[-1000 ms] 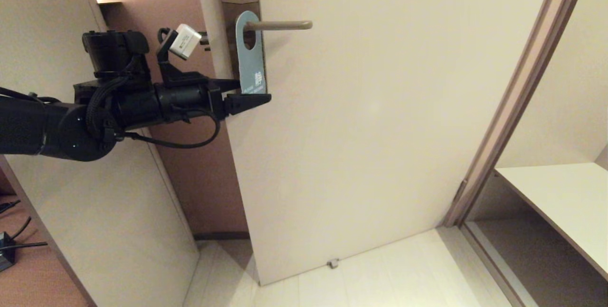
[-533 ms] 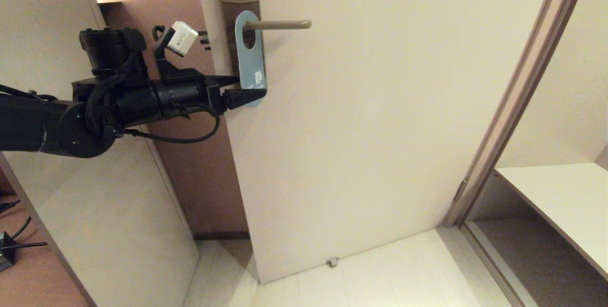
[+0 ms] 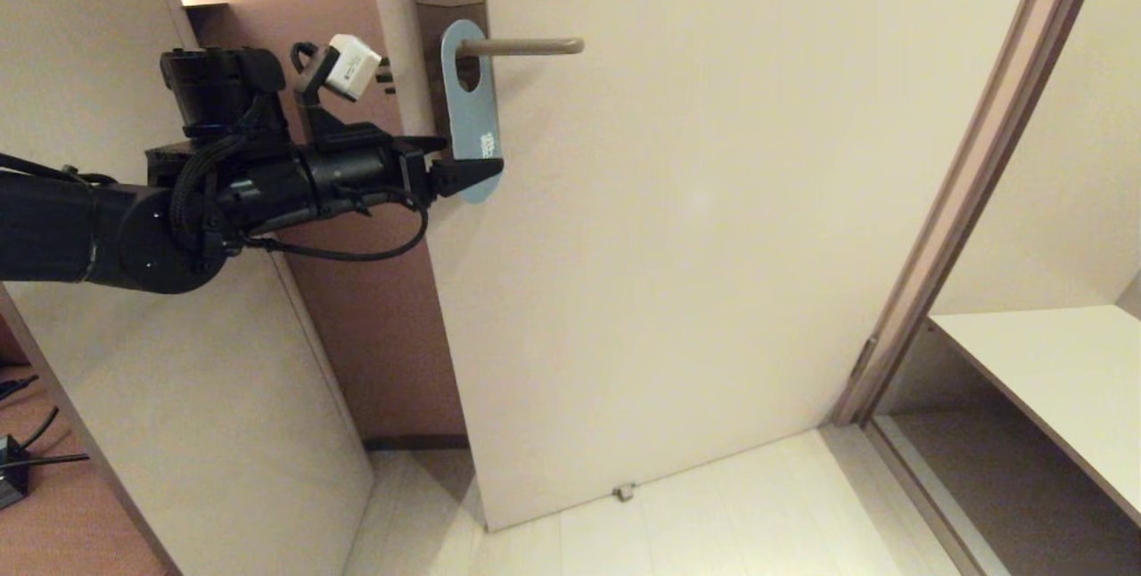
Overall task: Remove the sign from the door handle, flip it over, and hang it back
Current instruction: Take down the sign
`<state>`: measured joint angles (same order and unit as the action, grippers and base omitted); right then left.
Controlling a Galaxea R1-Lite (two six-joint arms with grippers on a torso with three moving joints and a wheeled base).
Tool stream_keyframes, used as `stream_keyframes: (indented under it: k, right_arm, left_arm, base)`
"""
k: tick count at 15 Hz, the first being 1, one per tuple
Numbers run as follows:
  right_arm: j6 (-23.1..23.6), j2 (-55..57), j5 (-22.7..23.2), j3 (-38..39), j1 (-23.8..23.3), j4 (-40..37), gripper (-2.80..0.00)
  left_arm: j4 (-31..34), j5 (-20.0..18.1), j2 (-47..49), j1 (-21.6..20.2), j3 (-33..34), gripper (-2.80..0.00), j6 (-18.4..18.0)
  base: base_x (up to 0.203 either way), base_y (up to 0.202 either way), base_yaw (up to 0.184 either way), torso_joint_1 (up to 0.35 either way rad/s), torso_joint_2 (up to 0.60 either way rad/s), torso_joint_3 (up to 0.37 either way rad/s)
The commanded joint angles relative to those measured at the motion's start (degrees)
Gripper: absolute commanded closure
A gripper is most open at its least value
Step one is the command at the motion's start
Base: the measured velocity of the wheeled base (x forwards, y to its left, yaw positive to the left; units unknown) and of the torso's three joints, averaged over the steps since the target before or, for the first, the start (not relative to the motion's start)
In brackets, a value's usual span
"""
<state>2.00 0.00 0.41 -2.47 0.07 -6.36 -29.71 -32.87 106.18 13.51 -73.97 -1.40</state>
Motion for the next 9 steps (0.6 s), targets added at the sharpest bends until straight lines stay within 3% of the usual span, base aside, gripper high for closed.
stream_keyframes:
  k: [1, 5, 9]
  right_arm:
    - [0.0, 0.0, 0.0, 0.0, 0.0, -0.1, 0.0]
    - [0.0, 0.0, 0.0, 0.0, 0.0, -0.1, 0.0]
    - [0.0, 0.0, -0.1, -0.1, 0.0, -0.1, 0.0]
  left_arm:
    - [-0.2, 0.8, -0.2, 0.7, 0.0, -2.8, -0.1]
    - [-0.2, 6.7, 0.0, 3.0, -0.2, -2.8, -0.3]
    - [-0.2, 8.2, 0.1, 3.4, -0.2, -2.8, -0.6]
  base:
    - [0.0, 0.0, 0.0, 0.0, 0.0, 0.0]
    - [0.0, 0.0, 0.0, 0.0, 0.0, 0.0]
    - [0.0, 0.0, 0.0, 0.0, 0.0, 0.0]
